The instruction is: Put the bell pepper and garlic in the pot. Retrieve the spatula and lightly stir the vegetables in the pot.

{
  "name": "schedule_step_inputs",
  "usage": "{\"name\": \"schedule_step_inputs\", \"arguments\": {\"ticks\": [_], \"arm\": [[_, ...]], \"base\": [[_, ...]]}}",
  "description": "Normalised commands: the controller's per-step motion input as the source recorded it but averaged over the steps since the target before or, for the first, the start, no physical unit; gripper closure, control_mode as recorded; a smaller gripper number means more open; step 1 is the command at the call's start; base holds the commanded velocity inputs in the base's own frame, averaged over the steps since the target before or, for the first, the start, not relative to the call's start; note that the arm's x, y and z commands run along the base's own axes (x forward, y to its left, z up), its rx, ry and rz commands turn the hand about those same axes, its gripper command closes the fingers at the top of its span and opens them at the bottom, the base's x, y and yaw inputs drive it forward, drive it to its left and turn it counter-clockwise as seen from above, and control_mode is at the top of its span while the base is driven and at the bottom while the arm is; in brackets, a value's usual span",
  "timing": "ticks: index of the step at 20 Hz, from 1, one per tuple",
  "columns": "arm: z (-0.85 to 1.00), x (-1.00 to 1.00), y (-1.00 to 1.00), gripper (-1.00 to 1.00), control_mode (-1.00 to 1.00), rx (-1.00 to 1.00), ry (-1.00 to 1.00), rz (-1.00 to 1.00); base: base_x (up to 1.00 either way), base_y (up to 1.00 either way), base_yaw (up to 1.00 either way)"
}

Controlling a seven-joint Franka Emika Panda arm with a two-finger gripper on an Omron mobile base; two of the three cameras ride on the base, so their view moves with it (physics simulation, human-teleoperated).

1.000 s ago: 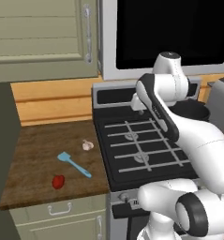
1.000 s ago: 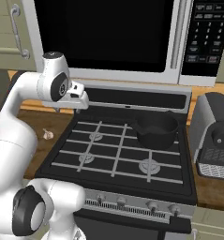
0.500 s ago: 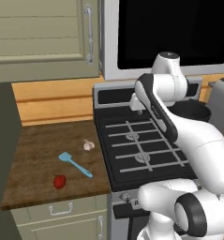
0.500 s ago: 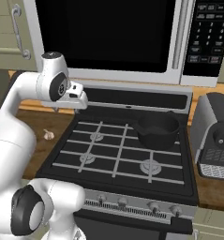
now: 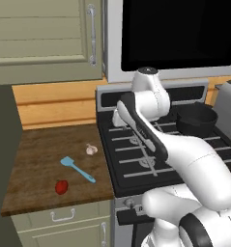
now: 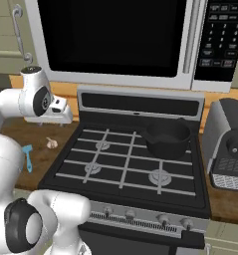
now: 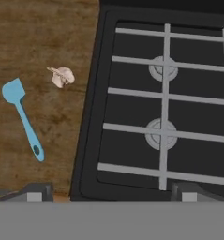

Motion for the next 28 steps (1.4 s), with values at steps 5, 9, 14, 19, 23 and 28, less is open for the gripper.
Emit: {"name": "schedule_step_inputs", "arguments": {"ticks": [5, 9, 14, 19, 23, 28], "arm": [[-0.7, 0.16, 0.93, -1.0, -1.0, -0.01, 0.03, 0.0], [-0.61, 0.37, 0.66, -1.0, -1.0, -0.01, 0.04, 0.0], [-0.52, 0.48, 0.32, -1.0, -1.0, -0.01, 0.0, 0.0], [-0.44, 0.56, 0.3, -1.0, -1.0, -0.09, 0.0, 0.0], [-0.43, 0.49, 0.15, -1.0, -1.0, -0.12, 0.0, 0.0], [-0.37, 0.41, 0.0, -1.0, -1.0, -0.11, 0.0, 0.0]], "base": [[0.0, 0.0, 0.0], [0.0, 0.0, 0.0], [0.0, 0.0, 0.0], [0.0, 0.0, 0.0], [0.0, 0.0, 0.0], [0.0, 0.0, 0.0]]}}
